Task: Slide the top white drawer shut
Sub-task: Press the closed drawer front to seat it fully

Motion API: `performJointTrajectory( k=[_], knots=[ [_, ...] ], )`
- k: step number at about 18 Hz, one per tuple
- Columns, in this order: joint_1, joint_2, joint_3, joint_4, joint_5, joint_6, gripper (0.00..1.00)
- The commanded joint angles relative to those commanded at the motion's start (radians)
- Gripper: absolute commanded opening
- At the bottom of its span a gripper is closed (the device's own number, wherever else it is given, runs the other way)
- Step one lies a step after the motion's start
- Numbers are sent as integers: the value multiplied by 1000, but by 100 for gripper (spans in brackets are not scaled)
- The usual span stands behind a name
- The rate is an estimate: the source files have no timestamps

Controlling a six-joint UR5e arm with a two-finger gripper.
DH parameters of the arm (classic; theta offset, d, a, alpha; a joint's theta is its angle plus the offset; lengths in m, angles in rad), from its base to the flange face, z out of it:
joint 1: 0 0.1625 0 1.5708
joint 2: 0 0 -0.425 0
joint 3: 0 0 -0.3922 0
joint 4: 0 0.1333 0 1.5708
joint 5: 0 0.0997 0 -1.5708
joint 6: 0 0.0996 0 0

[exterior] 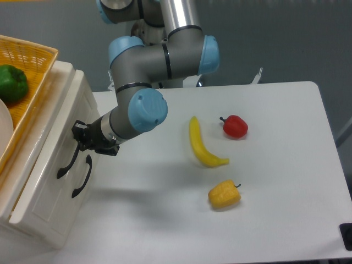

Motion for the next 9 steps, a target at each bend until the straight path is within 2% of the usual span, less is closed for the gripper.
performJointTrajectory(
  k=[9],
  knots=[
    [-8,0,-5,2,-2,0,0]
  ],
)
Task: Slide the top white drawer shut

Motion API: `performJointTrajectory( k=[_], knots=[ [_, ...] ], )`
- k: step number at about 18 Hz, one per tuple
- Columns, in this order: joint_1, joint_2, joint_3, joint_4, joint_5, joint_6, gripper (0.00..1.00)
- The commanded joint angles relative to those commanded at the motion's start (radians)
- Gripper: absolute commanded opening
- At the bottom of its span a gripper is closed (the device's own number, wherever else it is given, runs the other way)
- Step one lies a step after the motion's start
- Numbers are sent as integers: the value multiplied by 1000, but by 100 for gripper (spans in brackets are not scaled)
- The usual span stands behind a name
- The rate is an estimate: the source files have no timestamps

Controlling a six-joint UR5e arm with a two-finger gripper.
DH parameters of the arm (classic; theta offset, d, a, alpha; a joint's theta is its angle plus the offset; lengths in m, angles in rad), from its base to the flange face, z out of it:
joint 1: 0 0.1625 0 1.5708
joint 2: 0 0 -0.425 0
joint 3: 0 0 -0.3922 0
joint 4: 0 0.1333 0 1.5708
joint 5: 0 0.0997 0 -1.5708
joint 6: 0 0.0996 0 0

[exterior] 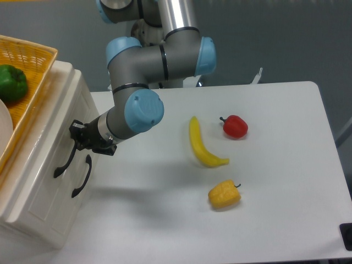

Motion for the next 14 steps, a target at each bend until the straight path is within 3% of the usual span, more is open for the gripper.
performJointTrajectory(
  k=[6,14],
  knots=[
    [21,0,2,2,14,3,0],
    [130,14,18,12,113,14,1]
  ],
)
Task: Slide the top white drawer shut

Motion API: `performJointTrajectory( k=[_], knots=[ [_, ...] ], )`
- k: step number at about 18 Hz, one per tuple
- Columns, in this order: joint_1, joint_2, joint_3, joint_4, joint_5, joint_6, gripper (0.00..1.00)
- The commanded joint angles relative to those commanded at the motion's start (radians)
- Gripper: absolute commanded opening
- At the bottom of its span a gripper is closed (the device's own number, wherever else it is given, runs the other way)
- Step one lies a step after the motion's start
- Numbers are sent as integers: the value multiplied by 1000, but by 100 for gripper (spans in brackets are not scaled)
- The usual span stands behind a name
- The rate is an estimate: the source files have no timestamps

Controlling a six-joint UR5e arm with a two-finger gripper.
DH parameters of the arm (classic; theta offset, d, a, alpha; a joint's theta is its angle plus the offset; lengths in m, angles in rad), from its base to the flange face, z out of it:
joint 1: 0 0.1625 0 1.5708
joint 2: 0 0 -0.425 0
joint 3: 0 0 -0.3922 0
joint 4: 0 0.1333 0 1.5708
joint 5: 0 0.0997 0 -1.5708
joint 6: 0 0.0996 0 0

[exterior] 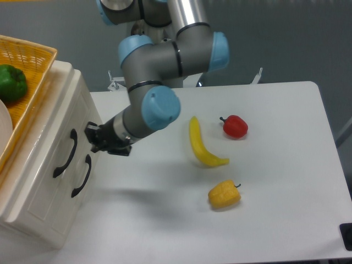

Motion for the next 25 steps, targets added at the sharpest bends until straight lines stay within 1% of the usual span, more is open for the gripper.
performJointTrajectory(
  k=[2,5,7,9,10,12,14,15,16,17,18,20,21,23,25],
  knots=[
    [31,-2,3,34,41,2,5],
    [74,-3,12,83,144,0,13],
    [98,-12,32,91,175,0,23],
    [117,-28,49,98,198,2,27],
    [126,-37,52,118,212,2,32],
    [140,-61,52,170,244,2,35],
    [172,-104,57,234,281,2,45],
    [187,-124,64,261,292,3,52],
    [198,-142,74,282,295,15,62],
    [210,-155,75,301,298,49,94],
    [213,-164,77,316,321,95,100],
    [236,-179,80,345,374,167,100],
    [252,-190,81,353,379,187,100],
    [265,-207,103,364,397,253,100],
    [285,-215,126,365,413,354,100]
  ],
)
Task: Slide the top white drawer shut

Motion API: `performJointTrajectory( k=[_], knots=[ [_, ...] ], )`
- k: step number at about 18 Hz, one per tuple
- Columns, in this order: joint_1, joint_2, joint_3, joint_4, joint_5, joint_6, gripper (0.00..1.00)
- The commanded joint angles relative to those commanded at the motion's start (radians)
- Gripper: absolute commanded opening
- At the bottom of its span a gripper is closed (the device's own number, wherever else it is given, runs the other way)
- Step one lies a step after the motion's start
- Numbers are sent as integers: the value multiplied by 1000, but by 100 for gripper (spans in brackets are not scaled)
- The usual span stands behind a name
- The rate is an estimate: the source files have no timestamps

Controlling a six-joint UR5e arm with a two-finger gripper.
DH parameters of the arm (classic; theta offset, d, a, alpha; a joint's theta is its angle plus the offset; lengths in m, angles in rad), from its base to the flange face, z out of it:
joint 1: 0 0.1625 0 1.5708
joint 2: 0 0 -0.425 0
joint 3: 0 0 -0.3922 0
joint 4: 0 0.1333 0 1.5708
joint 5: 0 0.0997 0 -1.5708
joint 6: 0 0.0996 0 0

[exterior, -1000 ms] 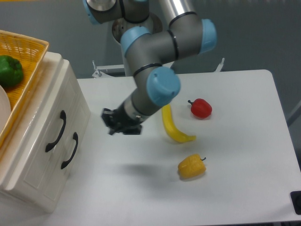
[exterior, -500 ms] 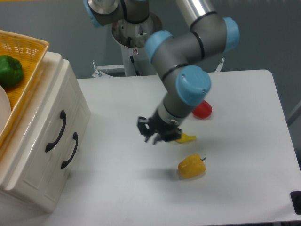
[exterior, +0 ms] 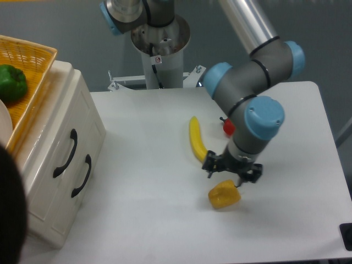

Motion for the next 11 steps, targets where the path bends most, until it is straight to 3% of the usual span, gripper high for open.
performJointTrajectory(
  k=[4,8,11],
  knots=[
    [49,-14,23,11,3,264,100],
    [74,-35,28,67,5,427,100],
    [81,-69,72,74,101,528,100]
  ],
)
